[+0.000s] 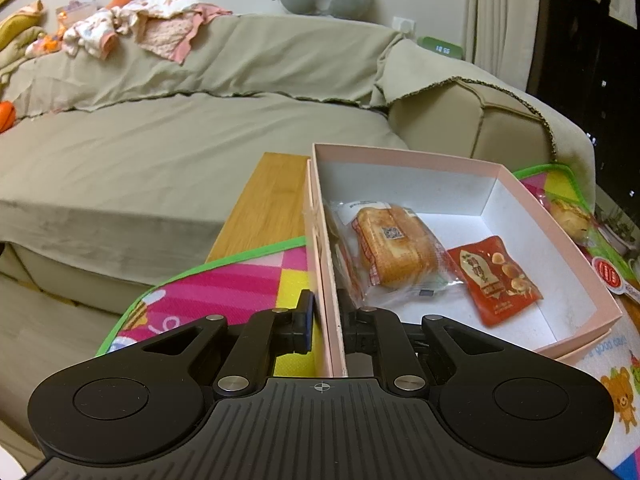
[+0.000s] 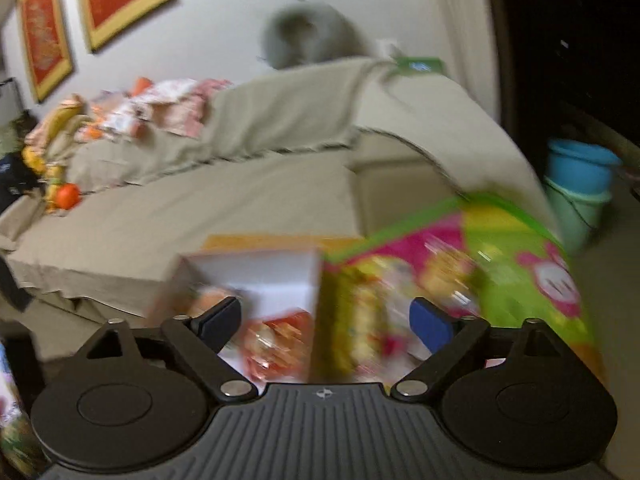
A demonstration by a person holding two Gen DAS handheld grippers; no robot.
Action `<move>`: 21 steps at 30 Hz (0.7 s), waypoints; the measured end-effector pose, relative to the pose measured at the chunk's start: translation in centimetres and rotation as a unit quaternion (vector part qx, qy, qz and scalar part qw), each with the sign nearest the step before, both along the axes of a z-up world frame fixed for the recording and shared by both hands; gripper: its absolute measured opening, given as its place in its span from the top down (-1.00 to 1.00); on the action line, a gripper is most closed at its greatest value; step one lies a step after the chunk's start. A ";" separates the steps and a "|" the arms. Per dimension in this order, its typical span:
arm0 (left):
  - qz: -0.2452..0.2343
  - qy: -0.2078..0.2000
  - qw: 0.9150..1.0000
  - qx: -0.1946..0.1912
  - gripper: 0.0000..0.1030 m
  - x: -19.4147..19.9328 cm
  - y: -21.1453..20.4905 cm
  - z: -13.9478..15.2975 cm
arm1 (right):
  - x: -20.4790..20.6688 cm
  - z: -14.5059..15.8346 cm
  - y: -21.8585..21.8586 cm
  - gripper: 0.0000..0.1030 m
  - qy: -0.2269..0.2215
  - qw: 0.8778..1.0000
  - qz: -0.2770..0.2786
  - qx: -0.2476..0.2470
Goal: Organize objects
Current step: 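Place the red quail egg pouch in the pink box beside the bread, then grasp the red-lidded spoon snack by its handle with the right tool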
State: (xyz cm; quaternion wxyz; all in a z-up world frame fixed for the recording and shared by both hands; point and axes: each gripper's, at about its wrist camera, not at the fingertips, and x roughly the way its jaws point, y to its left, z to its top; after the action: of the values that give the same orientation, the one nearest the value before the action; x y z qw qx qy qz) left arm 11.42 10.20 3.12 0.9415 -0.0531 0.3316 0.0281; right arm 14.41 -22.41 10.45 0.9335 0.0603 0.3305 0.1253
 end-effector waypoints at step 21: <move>0.002 0.002 1.000 0.009 0.76 -0.1 -0.3 0.0 | 6.3 -8.2 -5.7 -0.82 0.045 0.994 -0.067 -0.069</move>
State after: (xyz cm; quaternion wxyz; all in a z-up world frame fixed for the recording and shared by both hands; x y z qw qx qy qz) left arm 11.36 9.87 3.13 0.9413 -0.0452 0.3330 0.0329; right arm 20.67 -28.11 2.20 0.9259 0.0235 0.3752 0.0371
